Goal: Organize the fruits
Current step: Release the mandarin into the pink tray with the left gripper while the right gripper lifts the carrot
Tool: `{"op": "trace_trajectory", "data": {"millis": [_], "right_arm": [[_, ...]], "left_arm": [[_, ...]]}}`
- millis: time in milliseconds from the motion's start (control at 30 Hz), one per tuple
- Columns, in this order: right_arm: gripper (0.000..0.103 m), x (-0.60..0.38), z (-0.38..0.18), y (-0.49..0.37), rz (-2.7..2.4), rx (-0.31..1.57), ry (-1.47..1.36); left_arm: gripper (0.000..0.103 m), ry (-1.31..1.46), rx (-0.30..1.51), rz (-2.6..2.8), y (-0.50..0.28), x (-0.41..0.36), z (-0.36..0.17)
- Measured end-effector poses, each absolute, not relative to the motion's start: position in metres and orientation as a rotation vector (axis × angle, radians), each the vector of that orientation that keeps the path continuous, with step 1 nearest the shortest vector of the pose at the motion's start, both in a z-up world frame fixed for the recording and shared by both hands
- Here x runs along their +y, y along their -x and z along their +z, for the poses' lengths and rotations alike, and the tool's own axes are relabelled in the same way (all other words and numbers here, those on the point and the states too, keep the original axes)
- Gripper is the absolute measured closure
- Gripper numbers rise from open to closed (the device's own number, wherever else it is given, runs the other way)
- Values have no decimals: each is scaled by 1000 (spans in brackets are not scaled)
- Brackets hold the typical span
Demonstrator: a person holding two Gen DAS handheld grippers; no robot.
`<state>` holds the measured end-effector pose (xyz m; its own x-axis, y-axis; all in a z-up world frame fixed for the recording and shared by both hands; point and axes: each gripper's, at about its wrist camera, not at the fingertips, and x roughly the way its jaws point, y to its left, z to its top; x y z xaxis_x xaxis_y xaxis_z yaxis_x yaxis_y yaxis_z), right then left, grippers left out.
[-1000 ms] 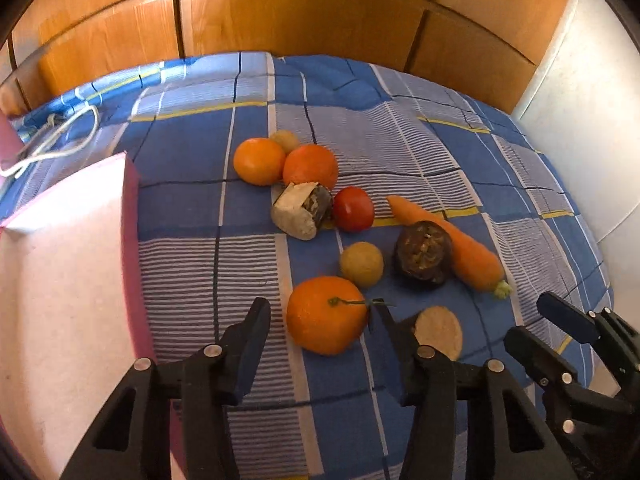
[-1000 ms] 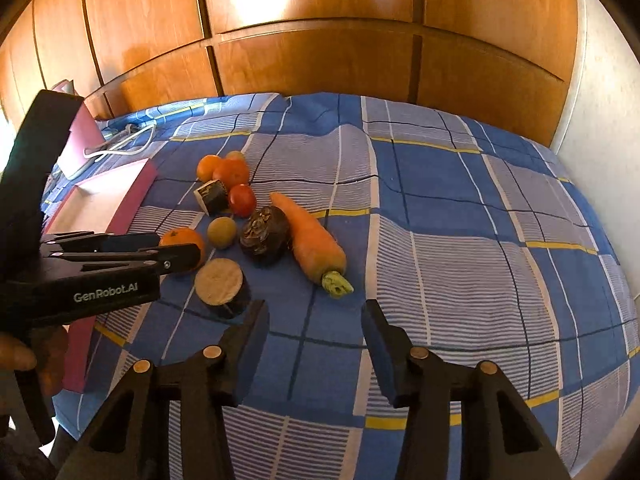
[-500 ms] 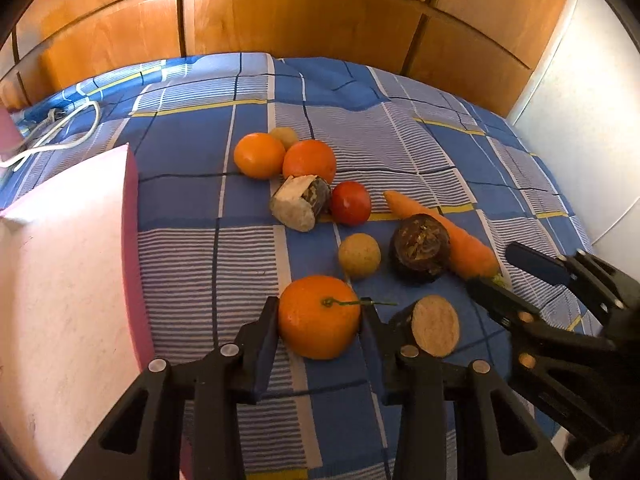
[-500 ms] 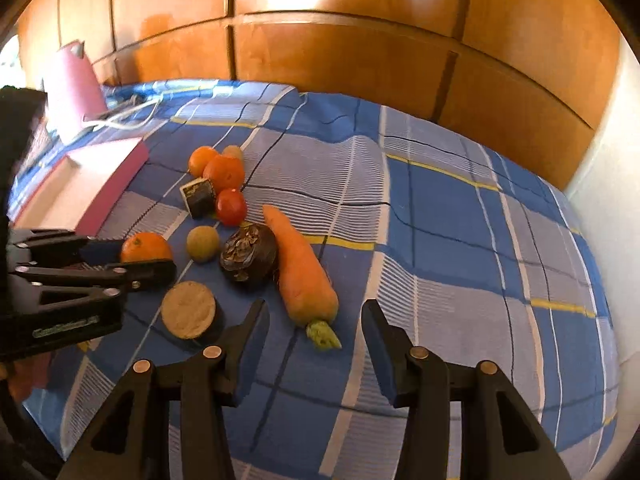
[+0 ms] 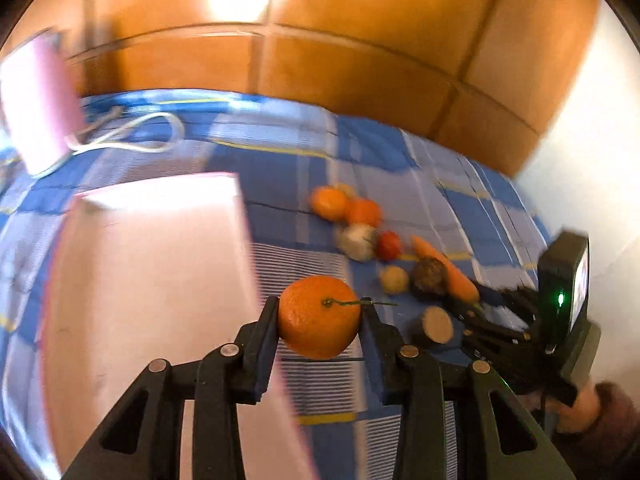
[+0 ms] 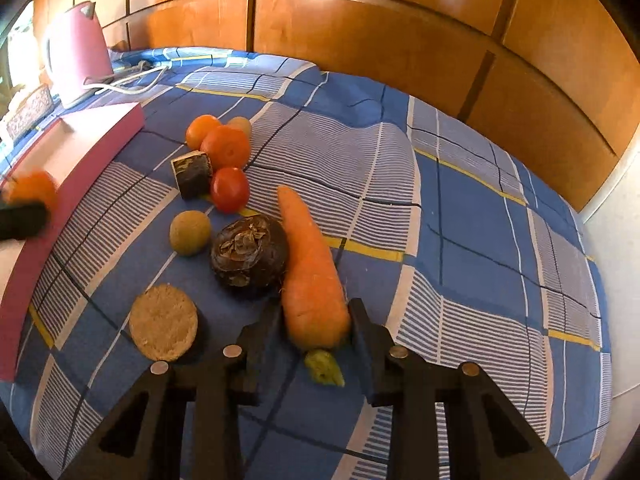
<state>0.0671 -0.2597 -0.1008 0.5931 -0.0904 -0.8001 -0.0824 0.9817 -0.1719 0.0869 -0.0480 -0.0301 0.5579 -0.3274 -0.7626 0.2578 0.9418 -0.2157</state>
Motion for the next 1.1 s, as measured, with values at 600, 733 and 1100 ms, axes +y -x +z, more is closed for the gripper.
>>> {"op": "trace_trajectory", "data": {"millis": [600, 733, 1100], "right_arm": [[72, -263, -73, -16, -94, 901, 122], [72, -259, -59, -4, -99, 864, 114], [73, -204, -27, -1, 40, 775, 151]], "left_arm": [[44, 113, 929, -8, -62, 38, -55], [43, 107, 895, -56, -56, 28, -39], [40, 127, 803, -66, -31, 34, -8]]}}
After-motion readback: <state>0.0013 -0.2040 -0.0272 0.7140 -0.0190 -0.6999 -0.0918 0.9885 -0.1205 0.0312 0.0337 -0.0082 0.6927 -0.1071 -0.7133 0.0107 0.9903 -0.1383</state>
